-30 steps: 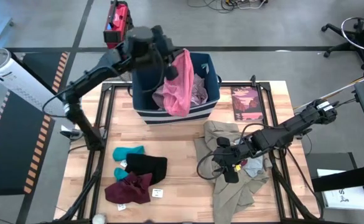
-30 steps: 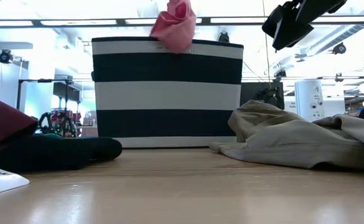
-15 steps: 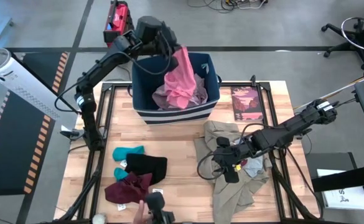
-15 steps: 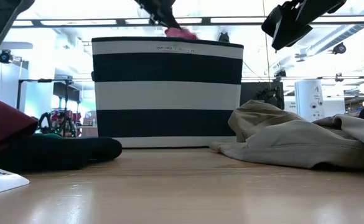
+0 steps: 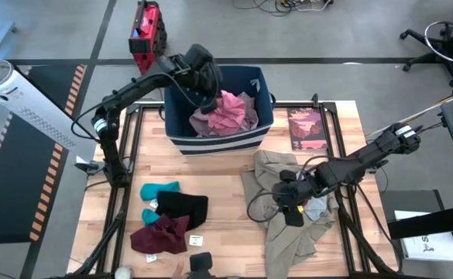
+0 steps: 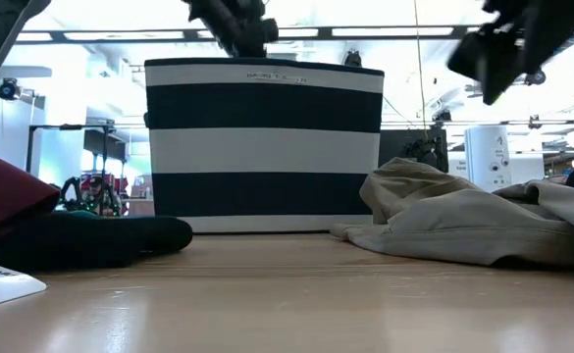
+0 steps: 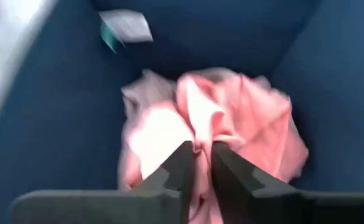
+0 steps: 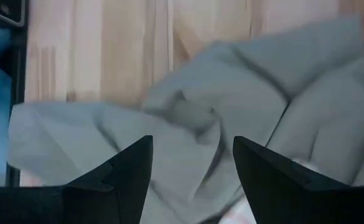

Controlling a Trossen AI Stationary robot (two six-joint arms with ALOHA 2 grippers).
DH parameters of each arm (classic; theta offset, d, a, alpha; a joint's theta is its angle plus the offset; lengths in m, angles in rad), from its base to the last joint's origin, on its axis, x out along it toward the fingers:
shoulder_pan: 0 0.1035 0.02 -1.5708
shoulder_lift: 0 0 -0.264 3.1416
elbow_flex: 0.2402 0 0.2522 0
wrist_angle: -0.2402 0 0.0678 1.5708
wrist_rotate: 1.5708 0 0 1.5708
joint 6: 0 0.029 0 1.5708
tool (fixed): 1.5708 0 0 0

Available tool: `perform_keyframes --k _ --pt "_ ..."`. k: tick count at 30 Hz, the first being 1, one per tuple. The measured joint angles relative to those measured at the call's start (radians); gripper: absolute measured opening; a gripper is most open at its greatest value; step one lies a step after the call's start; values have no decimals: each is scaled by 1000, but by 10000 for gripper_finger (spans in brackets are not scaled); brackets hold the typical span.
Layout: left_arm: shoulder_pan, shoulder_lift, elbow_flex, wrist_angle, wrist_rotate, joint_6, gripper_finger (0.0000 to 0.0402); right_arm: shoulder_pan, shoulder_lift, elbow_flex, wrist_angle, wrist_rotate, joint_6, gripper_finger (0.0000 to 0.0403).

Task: Sort clothes
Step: Put the pink underwear into the blue laundry bin, then put the pink sock into the blue laundry bin

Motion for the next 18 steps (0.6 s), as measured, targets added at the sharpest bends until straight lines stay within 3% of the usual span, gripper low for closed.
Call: perform_keyframes --k 11,18 --pt "-24 -55 -117 43 -1 33 225 19 41 -56 -90 93 101 244" --pt "-42 -165 -122 135 -5 53 283 -5 44 -152 -114 199 106 266"
